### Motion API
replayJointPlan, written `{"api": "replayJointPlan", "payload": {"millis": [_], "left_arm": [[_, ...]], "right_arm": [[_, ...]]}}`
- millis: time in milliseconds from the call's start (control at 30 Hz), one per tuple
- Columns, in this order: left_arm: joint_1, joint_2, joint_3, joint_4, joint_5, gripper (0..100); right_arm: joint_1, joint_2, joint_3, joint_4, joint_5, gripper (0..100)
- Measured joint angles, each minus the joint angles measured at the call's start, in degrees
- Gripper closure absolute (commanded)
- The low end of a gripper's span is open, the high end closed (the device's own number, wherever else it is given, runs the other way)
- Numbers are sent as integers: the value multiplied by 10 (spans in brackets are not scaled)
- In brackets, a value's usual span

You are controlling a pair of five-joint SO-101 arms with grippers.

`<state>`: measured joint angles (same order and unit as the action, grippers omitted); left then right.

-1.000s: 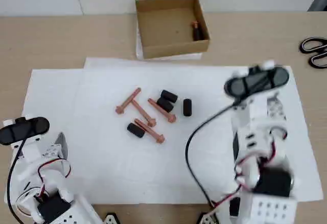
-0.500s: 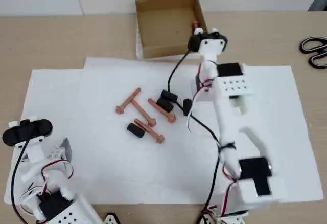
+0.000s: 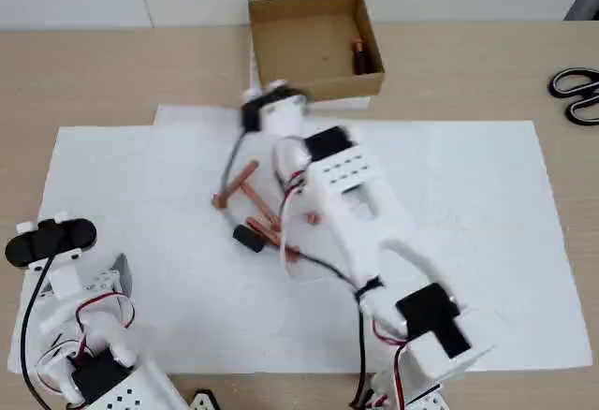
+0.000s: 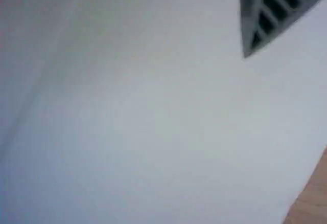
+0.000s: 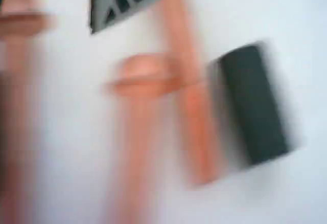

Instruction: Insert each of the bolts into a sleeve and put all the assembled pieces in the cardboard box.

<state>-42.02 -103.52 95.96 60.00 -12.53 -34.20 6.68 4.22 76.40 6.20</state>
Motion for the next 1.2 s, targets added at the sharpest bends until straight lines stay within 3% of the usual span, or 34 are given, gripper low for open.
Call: {"api": "replayJointPlan", "payload": {"millis": [133, 367, 867, 1200], "left_arm": [[0, 0, 0, 0, 0, 683], [0, 0, 4, 0, 0, 683], [0, 0, 4, 0, 0, 683], [0, 0, 4, 0, 0, 683]], "right_arm": [[-75, 2, -24, 50, 60, 880], [-132, 4, -31, 61, 74, 880], [-145, 133, -77, 4, 100, 880], [-145, 168, -201, 78, 128, 880]]}}
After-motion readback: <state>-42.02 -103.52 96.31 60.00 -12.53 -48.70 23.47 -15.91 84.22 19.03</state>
